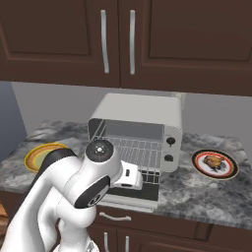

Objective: Open the toaster oven door. Place the hotdog bun on the bottom rack in the toaster oven and place the chicken drumstick on the top rack.

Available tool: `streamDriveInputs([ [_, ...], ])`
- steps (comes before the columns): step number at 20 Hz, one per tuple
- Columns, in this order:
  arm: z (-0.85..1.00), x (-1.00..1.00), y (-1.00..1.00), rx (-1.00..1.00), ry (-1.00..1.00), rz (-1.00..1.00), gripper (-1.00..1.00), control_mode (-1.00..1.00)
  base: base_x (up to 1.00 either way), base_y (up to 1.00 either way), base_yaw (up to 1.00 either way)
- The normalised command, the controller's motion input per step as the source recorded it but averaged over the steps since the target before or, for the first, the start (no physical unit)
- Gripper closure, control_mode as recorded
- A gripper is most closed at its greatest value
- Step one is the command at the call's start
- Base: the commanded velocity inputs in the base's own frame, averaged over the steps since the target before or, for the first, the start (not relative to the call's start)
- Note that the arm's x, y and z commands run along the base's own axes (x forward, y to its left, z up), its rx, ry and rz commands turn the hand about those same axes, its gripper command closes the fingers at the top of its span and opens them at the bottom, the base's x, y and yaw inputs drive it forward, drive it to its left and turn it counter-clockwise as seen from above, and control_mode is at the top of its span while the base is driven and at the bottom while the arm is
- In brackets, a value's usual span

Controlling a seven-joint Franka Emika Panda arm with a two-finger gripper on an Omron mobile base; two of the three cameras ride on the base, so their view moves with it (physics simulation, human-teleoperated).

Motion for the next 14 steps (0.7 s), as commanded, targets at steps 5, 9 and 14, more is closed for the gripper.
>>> streamDriveInputs([
  [5, 0.0, 0.0, 0.0, 0.0, 0.0, 0.0, -1.0, -1.0, 0.0, 0.0, 0.0],
  [9, 0.0, 0.0, 0.0, 0.0, 0.0, 0.0, -1.0, -1.0, 0.0, 0.0, 0.0],
  [14, 0.0, 0.0, 0.0, 0.0, 0.0, 0.0, -1.0, -1.0, 0.0, 0.0, 0.0],
])
